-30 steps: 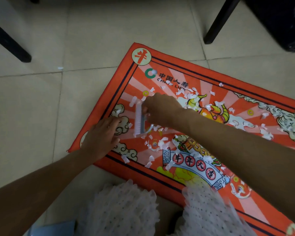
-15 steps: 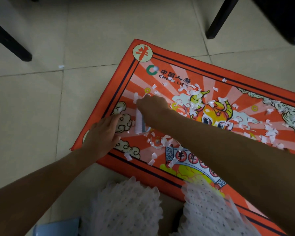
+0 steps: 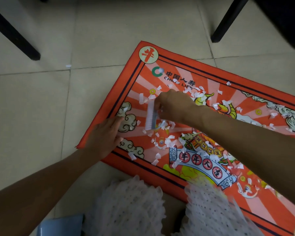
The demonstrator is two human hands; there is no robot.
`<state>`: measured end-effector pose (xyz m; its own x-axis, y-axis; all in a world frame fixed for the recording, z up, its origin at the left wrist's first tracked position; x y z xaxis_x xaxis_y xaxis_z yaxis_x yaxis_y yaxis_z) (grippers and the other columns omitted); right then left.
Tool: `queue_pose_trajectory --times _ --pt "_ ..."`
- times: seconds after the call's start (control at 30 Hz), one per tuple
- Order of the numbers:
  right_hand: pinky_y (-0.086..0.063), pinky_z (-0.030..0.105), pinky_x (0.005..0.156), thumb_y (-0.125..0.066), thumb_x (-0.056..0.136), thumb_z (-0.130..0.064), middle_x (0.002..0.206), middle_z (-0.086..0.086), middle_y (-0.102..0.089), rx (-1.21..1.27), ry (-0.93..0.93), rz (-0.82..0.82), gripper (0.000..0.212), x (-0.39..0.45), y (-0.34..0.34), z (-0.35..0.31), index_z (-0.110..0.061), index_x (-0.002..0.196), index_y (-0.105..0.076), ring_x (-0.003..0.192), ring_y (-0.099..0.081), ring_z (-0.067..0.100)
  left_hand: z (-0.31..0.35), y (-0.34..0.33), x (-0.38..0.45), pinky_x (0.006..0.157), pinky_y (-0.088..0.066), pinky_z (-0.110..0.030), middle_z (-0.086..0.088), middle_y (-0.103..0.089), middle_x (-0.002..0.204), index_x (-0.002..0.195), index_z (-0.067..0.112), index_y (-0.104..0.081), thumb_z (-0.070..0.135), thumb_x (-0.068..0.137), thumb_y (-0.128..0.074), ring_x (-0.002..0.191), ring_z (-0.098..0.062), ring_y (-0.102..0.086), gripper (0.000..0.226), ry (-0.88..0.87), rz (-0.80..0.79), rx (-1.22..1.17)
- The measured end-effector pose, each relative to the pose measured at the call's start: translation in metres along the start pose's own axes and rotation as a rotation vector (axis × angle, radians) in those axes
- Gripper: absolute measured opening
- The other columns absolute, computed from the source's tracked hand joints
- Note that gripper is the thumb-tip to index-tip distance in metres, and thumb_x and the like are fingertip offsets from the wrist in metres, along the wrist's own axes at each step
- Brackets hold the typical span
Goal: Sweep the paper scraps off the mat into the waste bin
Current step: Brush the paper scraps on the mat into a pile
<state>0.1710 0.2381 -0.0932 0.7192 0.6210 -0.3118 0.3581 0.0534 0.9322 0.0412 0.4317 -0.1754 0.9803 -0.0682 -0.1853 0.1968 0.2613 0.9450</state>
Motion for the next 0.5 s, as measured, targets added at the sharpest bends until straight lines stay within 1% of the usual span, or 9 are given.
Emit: queue_pose_trajectory --times 0.1,0.13,0.23,0.33,0.4,0.47,0.5 --pt "-0.054 0.029 0.071 -0.065 0.083 -0.026 0.104 -0.005 -0.067 0.113 0.126 -0.063 0.027 -0.003 -0.014 -0.027 -0.029 0.110 -0.065 0.090 -0.065 0.017 -0.004 0.001 -0.007 0.092 -0.048 -0.048 -0.008 -0.052 0.140 0.141 0.014 -0.043 0.020 0.078 -0.076 0.125 -0.032 -0.051 0.071 0.010 0.017 -0.016" --pt "-0.054 0.028 0.072 -0.063 0.083 -0.026 0.104 -0.006 -0.067 0.131 0.167 -0.077 0.027 -0.006 -0.018 -0.037 -0.029 0.110 -0.065 0.092 -0.064 0.017 -0.005 0.002 -0.010 0.092 -0.048 -0.049 -0.010 -0.052 0.140 0.142 0.012 -0.043 0.018 0.078 -0.076 0.124 -0.033 -0.052 0.071 0.015 0.015 -0.016" --pt "-0.042 0.023 0.071 -0.062 0.086 -0.025 0.107 -0.005 -0.067 0.134 0.293 -0.047 0.027 -0.020 -0.031 -0.064 -0.026 0.113 -0.066 0.098 -0.062 0.015 -0.010 0.003 -0.019 0.088 -0.051 -0.050 -0.016 -0.055 0.137 0.142 0.006 -0.046 0.012 0.075 -0.079 0.119 -0.036 -0.056 0.074 0.016 0.024 -0.003" --pt "-0.034 0.024 0.066 -0.058 0.087 -0.019 0.108 -0.001 -0.066 0.047 0.349 0.010 0.030 -0.033 -0.043 -0.085 -0.022 0.115 -0.065 0.099 -0.062 0.019 -0.012 0.000 -0.028 0.087 -0.052 -0.051 -0.020 -0.056 0.134 0.140 0.003 -0.048 0.008 0.070 -0.080 0.116 -0.039 -0.058 0.077 0.022 0.017 0.016" --pt "-0.032 0.023 0.060 -0.058 0.084 -0.013 0.105 -0.001 -0.067 -0.032 0.349 -0.025 0.030 -0.040 -0.048 -0.095 -0.020 0.112 -0.067 0.092 -0.063 0.019 -0.011 -0.003 -0.034 0.090 -0.050 -0.053 -0.019 -0.054 0.137 0.142 0.005 -0.046 0.012 0.072 -0.078 0.120 -0.039 -0.055 0.077 0.036 0.001 0.022" --pt "-0.033 0.023 0.056 -0.060 0.084 -0.011 0.102 -0.002 -0.067 -0.091 0.342 -0.070 0.025 -0.044 -0.048 -0.099 -0.020 0.106 -0.069 0.085 -0.062 0.017 -0.006 -0.006 -0.039 0.092 -0.049 -0.054 -0.018 -0.052 0.139 0.143 0.007 -0.044 0.016 0.075 -0.077 0.123 -0.038 -0.052 0.076 0.032 -0.002 -0.015" --pt "-0.034 0.024 0.058 -0.059 0.086 -0.010 0.105 -0.001 -0.066 -0.128 0.333 -0.075 0.026 -0.045 -0.046 -0.099 -0.019 0.108 -0.068 0.088 -0.063 0.019 -0.002 -0.007 -0.041 0.093 -0.048 -0.053 -0.016 -0.051 0.140 0.143 0.009 -0.043 0.018 0.076 -0.077 0.124 -0.037 -0.051 0.075 0.028 -0.005 -0.033"
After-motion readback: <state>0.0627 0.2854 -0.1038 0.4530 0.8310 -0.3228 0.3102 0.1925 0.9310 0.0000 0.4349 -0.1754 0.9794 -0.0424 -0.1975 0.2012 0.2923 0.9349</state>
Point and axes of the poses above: each hand's wrist, its own x-axis towards the middle knuckle, its own y-axis out of the back of the hand, z = x × y, the point moved 4 cm from there along x, towards the middle knuckle
